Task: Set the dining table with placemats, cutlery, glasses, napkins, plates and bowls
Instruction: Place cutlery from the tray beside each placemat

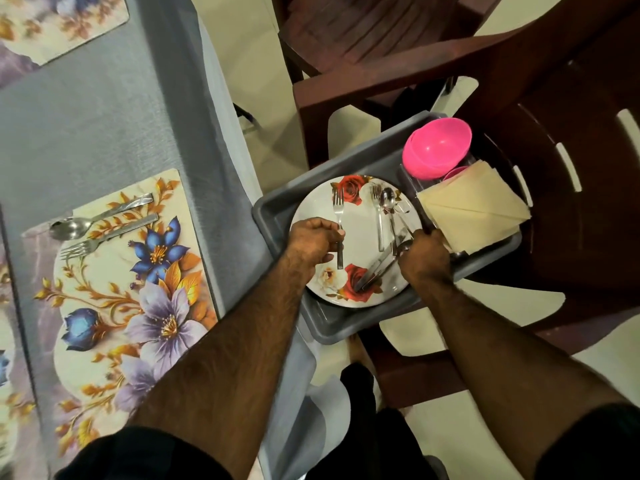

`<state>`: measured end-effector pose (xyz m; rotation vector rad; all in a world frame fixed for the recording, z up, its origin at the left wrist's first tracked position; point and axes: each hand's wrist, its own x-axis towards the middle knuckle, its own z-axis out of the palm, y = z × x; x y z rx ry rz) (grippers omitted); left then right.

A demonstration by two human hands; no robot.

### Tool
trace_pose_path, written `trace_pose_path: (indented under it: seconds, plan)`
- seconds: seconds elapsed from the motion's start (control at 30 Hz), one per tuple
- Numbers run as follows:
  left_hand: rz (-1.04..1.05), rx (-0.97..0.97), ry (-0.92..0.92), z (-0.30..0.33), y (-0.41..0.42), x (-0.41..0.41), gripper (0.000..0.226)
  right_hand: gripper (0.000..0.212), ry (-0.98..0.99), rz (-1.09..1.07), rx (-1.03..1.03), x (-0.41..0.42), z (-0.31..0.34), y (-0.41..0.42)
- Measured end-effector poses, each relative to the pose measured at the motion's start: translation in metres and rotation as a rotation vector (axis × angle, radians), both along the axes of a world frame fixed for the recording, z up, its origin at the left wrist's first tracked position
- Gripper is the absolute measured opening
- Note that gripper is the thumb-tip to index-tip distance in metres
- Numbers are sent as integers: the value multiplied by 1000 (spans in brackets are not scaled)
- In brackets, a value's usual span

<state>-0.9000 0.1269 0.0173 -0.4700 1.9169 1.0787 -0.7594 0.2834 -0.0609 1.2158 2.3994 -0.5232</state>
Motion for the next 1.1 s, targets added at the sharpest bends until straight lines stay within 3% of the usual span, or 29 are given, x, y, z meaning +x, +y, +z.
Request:
trace_pose_path:
  seconds: [0.13, 0.3, 0.47, 0.67, 0.8, 1.0, 1.1]
  plan:
    - [-2, -3, 6, 1, -6, 0, 12, 41, -27, 20, -15, 0, -7, 7]
    - [11, -5, 38, 11, -12, 4, 10, 26, 111, -180, -219, 12, 22, 12]
    - [48, 54, 54, 43, -11, 27, 16, 9, 313, -320, -265, 36, 66, 23]
    - [77, 136, 90, 123, -33, 63, 22, 7, 507, -382, -347, 53, 156, 26]
    - [113, 162, 170, 189, -68, 91, 16, 27, 606, -300, -352, 68, 216, 9]
    - [157, 263, 255, 271, -141, 132, 28, 9, 760, -311, -629, 76, 313, -62]
    - [213, 316, 253, 296, -184, 150, 28, 14, 768, -207, -703, 73, 353, -113]
